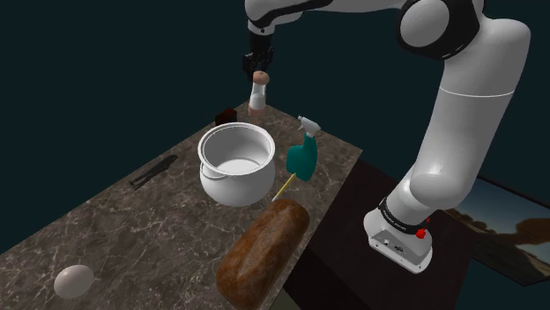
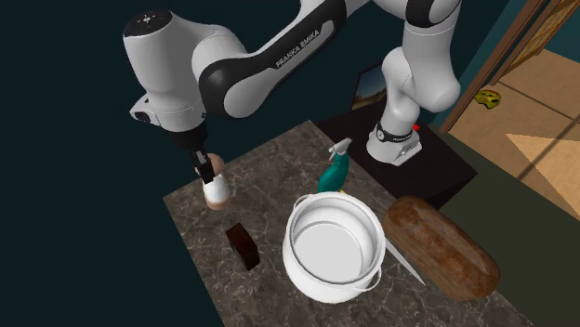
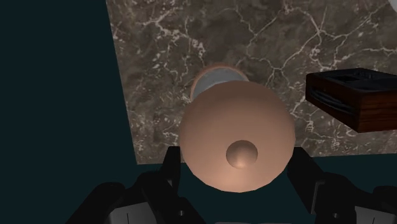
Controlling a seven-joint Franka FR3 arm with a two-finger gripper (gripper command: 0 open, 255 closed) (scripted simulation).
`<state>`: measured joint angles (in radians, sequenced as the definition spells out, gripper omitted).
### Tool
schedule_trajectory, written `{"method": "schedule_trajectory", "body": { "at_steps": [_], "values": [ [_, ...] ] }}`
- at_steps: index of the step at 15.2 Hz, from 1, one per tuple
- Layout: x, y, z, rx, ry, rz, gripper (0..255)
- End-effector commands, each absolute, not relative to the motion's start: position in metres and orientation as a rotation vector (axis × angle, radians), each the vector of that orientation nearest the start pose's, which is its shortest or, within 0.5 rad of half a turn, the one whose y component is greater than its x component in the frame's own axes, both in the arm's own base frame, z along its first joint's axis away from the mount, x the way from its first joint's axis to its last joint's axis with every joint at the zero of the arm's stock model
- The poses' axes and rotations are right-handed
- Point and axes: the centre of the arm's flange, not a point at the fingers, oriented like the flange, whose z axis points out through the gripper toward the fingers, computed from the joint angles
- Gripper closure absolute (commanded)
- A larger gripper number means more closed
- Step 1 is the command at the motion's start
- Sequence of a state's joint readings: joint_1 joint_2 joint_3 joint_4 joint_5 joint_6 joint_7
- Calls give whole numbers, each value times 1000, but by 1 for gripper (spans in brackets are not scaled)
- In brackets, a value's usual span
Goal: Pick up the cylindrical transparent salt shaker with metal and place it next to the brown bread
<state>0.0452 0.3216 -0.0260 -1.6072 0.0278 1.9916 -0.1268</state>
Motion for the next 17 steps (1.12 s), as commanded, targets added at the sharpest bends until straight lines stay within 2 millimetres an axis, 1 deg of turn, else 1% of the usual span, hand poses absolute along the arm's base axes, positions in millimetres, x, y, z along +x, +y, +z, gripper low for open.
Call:
{"method": "schedule_trajectory", "body": {
  "at_steps": [1,17],
  "values": [
    [661,16,459,-3119,-214,-100,255],
    [661,16,544,-3119,-214,-100,255]
  ]
}}
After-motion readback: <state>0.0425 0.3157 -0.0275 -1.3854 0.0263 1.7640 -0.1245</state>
